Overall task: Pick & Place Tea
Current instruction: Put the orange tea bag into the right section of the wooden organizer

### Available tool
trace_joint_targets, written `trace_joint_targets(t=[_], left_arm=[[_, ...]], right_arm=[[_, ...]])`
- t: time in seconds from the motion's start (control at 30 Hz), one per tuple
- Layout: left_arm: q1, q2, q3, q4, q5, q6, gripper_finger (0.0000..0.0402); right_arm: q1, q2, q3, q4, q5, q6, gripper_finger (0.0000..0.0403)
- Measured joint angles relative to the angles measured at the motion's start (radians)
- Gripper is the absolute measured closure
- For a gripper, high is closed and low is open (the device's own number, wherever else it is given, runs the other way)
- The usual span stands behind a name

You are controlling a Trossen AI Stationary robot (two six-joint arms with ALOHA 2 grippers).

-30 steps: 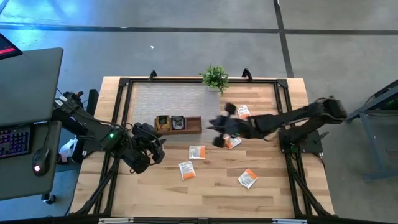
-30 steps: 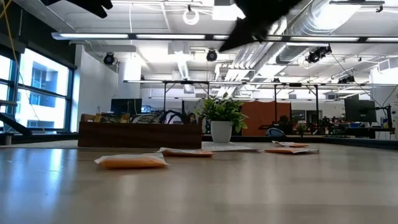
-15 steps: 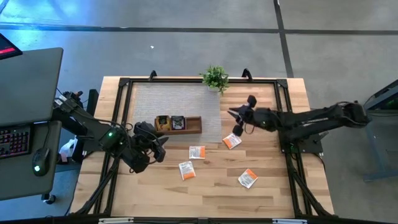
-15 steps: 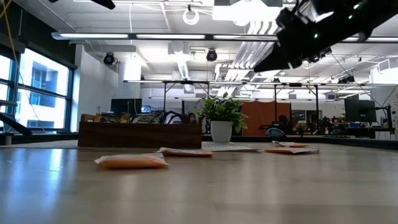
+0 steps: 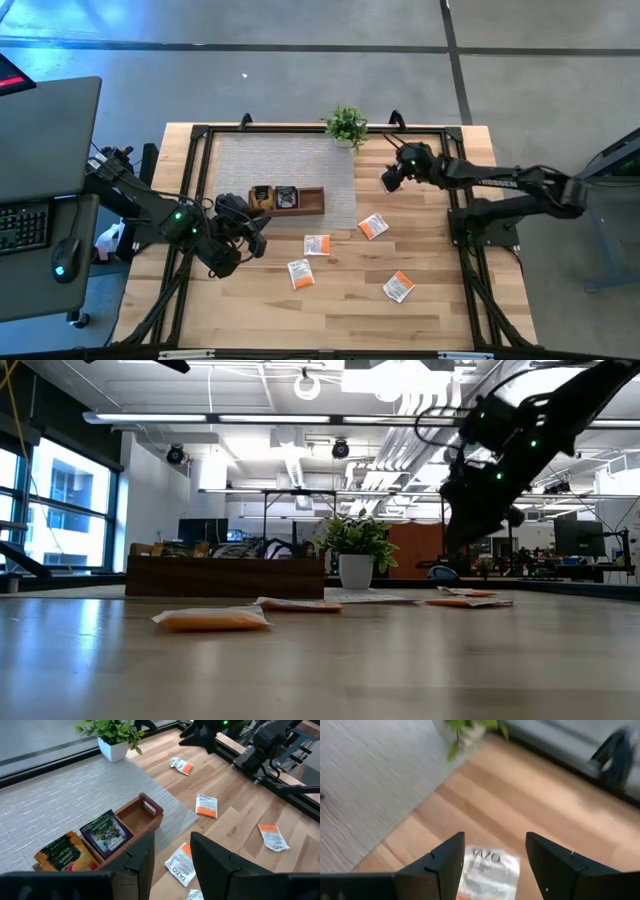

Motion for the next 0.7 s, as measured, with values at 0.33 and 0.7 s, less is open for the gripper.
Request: trace_joint_targets(t=[0.33,0.7], left_arm=[[0.0,0.0,0.0,-0.001,-0.003,0.028,0.0277],[0.0,0.0,0.0,-0.001,-0.003,0.03,0.0277]], right_arm=[[-0.071,0.256,0.0,0.031,-0.104,0.024,0.0195],[-0.071,0.42,0.006,0.183,-0.081,0.032,0.024]])
